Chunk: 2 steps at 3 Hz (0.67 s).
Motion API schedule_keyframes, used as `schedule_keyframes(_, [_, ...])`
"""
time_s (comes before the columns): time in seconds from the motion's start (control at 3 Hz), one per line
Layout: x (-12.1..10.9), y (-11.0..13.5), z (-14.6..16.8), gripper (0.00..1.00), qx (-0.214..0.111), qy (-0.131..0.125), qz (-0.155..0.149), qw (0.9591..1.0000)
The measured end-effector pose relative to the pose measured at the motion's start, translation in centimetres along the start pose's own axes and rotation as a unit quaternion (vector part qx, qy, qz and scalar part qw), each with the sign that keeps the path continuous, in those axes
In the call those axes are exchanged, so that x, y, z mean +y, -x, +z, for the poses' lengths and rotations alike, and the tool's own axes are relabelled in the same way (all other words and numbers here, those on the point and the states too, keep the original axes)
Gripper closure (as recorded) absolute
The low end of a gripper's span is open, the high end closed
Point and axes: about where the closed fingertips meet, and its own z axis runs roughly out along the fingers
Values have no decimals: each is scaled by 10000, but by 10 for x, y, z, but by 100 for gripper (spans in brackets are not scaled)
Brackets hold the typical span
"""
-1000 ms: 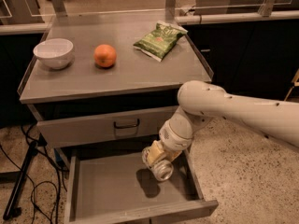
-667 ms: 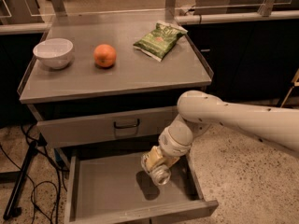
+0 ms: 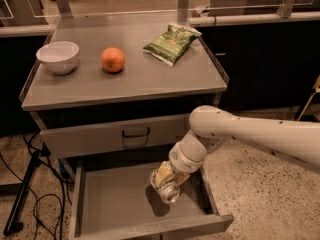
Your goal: Place 7up can into middle drawer
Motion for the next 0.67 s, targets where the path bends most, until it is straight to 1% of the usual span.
schedule_keyframes(0.33, [-16, 18, 35, 100, -154, 255, 317, 9991])
schedule_keyframes(0.67, [-17, 17, 42, 100, -113, 273, 380, 9988])
